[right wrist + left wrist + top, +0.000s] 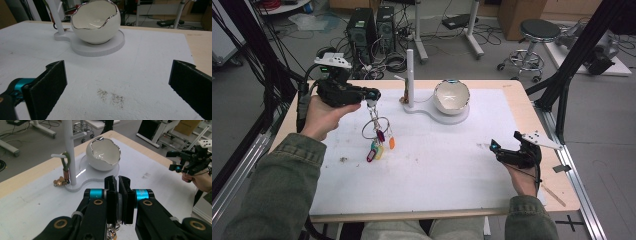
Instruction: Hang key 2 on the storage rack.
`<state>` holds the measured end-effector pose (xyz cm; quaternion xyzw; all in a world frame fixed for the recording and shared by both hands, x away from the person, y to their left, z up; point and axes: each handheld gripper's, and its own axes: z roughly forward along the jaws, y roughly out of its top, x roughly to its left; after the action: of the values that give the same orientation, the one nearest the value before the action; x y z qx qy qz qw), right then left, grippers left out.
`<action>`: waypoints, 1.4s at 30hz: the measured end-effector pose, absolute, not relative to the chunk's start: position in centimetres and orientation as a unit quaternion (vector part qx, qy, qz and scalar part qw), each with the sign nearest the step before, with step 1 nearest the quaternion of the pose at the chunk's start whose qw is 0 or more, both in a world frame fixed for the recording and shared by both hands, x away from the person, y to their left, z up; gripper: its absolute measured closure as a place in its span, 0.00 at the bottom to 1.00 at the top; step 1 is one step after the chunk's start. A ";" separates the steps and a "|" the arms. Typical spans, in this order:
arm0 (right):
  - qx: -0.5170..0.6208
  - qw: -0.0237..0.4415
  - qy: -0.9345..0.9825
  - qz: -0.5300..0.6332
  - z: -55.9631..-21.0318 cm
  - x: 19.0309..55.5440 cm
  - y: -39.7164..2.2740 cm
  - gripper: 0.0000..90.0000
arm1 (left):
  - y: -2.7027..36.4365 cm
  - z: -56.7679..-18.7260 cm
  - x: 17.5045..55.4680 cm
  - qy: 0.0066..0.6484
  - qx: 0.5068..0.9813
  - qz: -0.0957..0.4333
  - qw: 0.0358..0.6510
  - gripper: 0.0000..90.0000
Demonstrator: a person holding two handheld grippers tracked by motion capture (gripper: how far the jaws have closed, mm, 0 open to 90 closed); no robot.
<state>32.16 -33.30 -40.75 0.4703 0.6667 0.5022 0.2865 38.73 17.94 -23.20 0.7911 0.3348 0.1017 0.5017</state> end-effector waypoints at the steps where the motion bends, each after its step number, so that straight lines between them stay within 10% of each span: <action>1: 0.470 0.287 0.667 0.502 -40.8 32.2 -33.3 0.01 | 17.8 -23.0 38.8 0.336 0.789 0.104 0.503 0.95; 42: 0.477 0.287 0.659 0.506 -40.6 31.4 -33.6 0.01 | 13.8 -16.8 44.4 0.321 0.776 0.142 0.525 0.95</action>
<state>31.43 -33.64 -40.61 0.4767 0.6592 0.5058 0.2870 44.45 13.77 -16.80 0.7756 0.3209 0.1418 0.5247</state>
